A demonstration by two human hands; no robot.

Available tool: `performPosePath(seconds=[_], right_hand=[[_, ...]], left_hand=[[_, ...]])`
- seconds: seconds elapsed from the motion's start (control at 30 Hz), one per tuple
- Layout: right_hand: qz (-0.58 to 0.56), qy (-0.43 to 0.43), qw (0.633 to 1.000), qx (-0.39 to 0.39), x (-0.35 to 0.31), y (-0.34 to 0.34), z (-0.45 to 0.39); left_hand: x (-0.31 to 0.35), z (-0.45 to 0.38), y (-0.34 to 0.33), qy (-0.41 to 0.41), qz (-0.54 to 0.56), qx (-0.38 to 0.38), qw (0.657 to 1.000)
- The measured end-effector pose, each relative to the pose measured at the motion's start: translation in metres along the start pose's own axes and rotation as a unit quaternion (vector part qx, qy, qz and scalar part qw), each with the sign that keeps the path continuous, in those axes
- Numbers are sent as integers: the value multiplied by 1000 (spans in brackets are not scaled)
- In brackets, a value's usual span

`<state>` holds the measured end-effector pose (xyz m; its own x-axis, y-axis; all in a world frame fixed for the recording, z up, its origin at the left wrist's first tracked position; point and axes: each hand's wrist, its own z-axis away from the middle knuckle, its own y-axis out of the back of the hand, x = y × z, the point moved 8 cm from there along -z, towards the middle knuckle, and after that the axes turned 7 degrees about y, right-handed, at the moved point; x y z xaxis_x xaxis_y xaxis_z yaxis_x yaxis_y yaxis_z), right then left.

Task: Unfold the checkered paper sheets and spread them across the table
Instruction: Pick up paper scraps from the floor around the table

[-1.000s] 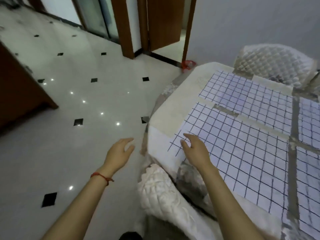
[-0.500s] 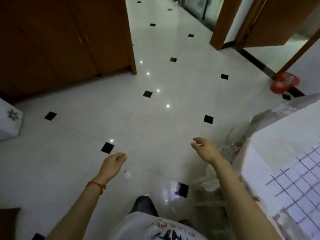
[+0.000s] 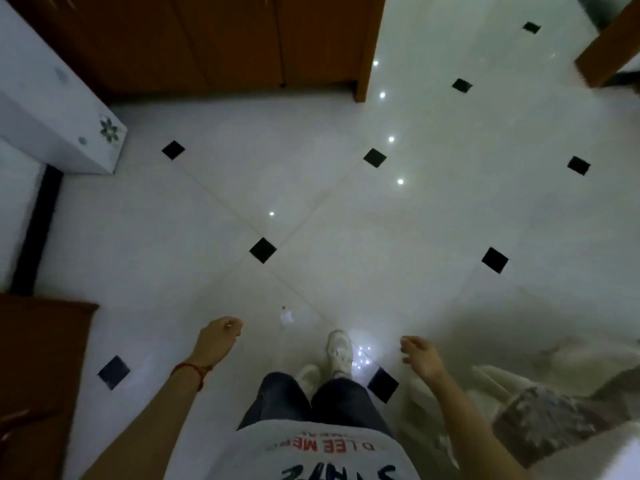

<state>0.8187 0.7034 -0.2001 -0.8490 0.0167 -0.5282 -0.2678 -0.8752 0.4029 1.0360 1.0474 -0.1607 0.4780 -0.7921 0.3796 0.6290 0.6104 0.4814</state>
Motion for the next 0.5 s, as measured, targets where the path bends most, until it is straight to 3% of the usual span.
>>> performPosePath(seconds=[0.33, 0.5], right_hand=[[170, 37, 975, -136, -87, -105, -88], [236, 60, 956, -167, -80, -197, -151]], left_hand=[[-85, -35, -12, 122, 59, 12, 991], [-136, -112, -29, 130, 38, 4, 991]])
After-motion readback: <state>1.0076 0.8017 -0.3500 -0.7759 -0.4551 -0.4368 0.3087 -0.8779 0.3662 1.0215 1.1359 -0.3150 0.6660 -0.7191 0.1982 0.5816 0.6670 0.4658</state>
